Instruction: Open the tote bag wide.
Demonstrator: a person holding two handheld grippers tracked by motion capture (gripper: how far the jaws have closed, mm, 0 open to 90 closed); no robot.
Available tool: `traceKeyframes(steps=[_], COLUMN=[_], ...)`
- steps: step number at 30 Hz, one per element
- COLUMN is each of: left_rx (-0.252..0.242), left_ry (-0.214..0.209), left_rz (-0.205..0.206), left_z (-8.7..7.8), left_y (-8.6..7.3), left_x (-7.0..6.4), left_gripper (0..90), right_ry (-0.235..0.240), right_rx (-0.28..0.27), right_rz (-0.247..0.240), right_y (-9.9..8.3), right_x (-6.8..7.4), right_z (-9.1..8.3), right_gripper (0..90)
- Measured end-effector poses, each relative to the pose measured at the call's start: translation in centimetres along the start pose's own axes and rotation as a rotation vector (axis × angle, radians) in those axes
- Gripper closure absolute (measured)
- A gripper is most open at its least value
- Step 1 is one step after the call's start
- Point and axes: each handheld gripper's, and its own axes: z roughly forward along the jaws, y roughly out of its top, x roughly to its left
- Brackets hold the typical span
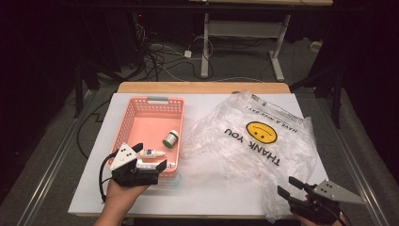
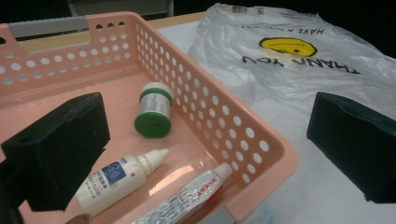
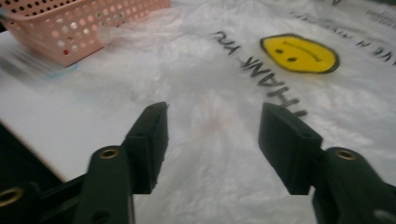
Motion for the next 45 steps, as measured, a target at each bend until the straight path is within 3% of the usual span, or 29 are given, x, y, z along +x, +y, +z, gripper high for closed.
traceKeyframes(steps=[4,9,17,23,31,35,38,45], left_rx=[0.006,0.005,-0.002,-0.006,0.013,0.068,0.14,0.346], left_ry=[0.019,0.044,0.073,0.093,0.094,0.058,0.046,-0.016], left_rz=[-0.007,-0.019,-0.044,-0.061,-0.066,-0.072,-0.055,-0.051], left_z=[-0.1,-0.4,-1.0,-1.4,-0.4,0.7,1.7,3.1], left_y=[0.0,-0.1,-0.3,-0.1,1.8,2.8,3.4,4.0], left_x=[0.5,1.2,2.4,3.1,3.8,4.3,4.5,4.8], left_gripper=[0.0,0.0,0.0,0.0,0.0,0.0,0.5,20.1], right_ry=[-0.026,-0.075,-0.086,-0.09,-0.089,-0.092,-0.09,-0.082], right_rx=[-0.033,-0.033,-0.022,-0.052,-0.066,-0.074,-0.069,-0.056], right_rz=[-0.006,-0.014,0.006,-0.008,-0.021,-0.014,-0.014,-0.013], right_y=[1.1,2.4,3.4,3.1,2.8,2.7,2.6,2.5], right_x=[-1.4,-3.3,-5.2,-4.8,-5.0,-5.3,-5.4,-5.2], right_z=[1.1,3.7,6.6,6.7,5.8,5.4,5.3,5.5], right_gripper=[33.9,15.1,1.6,0.0,0.0,0.0,0.0,0.0])
